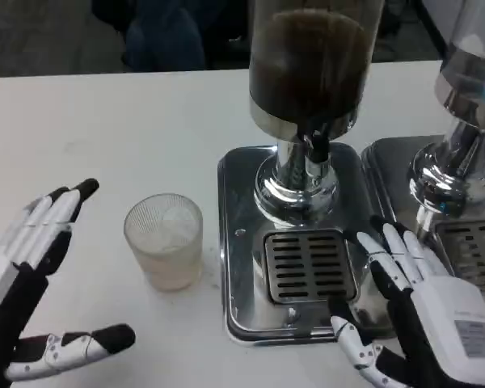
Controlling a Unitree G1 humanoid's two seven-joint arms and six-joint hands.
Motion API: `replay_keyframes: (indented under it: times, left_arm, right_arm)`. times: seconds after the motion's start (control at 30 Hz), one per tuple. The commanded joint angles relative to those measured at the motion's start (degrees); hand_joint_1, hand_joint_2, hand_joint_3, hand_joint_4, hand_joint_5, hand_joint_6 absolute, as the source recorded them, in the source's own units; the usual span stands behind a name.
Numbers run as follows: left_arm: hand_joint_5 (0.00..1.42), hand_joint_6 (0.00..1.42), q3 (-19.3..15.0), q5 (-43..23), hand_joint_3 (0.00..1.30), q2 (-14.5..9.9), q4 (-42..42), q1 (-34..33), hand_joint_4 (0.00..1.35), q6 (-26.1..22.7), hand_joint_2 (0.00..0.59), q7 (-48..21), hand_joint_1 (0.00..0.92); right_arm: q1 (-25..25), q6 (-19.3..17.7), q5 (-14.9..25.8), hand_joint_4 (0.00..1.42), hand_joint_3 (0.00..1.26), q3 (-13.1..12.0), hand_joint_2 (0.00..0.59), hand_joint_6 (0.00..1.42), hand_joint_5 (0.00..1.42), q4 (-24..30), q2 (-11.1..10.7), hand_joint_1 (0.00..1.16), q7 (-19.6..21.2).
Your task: Grasp the cup under the faucet to collect the drink, then remove the cup.
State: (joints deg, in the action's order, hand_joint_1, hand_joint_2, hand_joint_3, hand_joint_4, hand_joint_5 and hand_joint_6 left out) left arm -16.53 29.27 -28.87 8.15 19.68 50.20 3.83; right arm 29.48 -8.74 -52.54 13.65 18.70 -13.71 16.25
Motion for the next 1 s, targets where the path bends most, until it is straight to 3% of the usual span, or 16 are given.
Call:
replay_keyframes:
  times: [0.03, 0.17, 0.27, 0.5, 0.77, 1.0]
  left_arm:
    - [0.0, 0.0, 2.71, 0.45, 0.0, -0.43, 6.6, -5.9, 0.0, -2.66, 0.0, 2.24, 0.0]
    - [0.0, 0.02, 5.68, 0.21, 0.0, -0.46, 16.2, -12.93, 0.0, -2.59, 0.0, 4.93, 0.013]
    - [0.0, 0.03, 8.93, 4.27, 0.0, -1.3, 24.37, -19.7, 0.0, -1.81, 0.0, 10.1, 0.043]
    - [0.03, 0.09, 15.4, 7.04, 0.0, -3.66, 35.56, -27.43, 0.0, -0.58, 0.0, 16.32, 0.103]
    - [0.09, 0.12, 22.09, 7.32, 0.0, -5.31, 44.98, -33.98, 0.0, 1.0, 0.0, 16.76, 0.118]
    - [0.16, 0.17, 25.81, 6.74, 0.0, -5.24, 49.83, -38.1, 0.0, 2.21, 0.005, 16.41, 0.149]
  right_arm:
    - [-2.31, 0.3, 0.18, 0.03, 0.15, 0.42, 0.453, 0.05, 0.0, -0.99, 0.58, 0.23, 1.33]
    - [-3.85, 0.24, 0.7, 0.03, 0.16, 0.47, 0.453, 0.05, 0.0, -1.77, 0.61, 0.23, 1.74]
    - [-5.27, -0.2, 0.75, 0.04, 0.16, 0.66, 0.453, 0.06, 0.0, -2.22, 0.21, 0.23, 1.8]
    - [-5.95, 0.09, 0.87, 0.05, 0.17, 0.97, 0.453, 0.06, 0.0, -2.43, 0.81, 0.23, 2.86]
    - [-5.88, -0.08, 0.48, 0.05, 0.18, 1.78, 0.453, 0.07, 0.0, -2.28, 1.25, 0.24, 3.52]
    - [-6.12, -0.12, 0.26, 0.07, 0.19, 2.11, 0.453, 0.08, 0.01, -1.91, 1.31, 0.24, 3.59]
